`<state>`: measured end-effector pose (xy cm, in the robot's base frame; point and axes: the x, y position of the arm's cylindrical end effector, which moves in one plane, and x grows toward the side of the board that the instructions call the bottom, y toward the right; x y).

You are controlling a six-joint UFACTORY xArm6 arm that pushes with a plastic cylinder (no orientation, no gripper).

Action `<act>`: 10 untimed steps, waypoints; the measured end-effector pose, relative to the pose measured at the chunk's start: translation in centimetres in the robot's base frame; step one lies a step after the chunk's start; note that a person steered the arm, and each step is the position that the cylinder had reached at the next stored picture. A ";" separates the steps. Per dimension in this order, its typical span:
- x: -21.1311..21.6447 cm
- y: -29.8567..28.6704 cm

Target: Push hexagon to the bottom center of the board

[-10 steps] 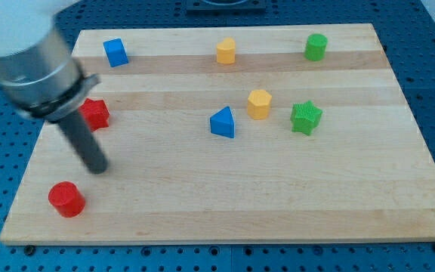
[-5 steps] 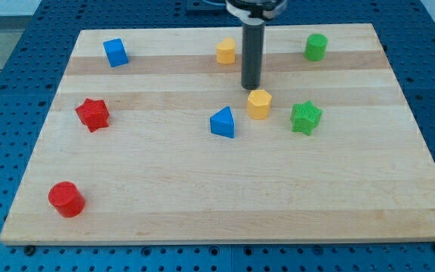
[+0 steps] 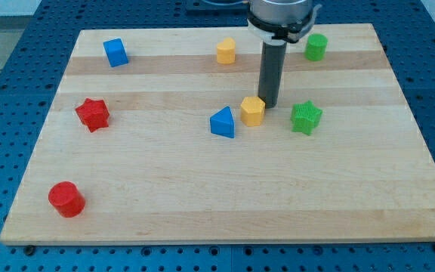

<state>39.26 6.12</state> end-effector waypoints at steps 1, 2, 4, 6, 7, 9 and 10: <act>0.3 -2.5; 3.6 -3.2; 9.1 -5.8; 16.0 -4.8; 16.9 -5.5; 11.0 -14.0; 6.8 -12.8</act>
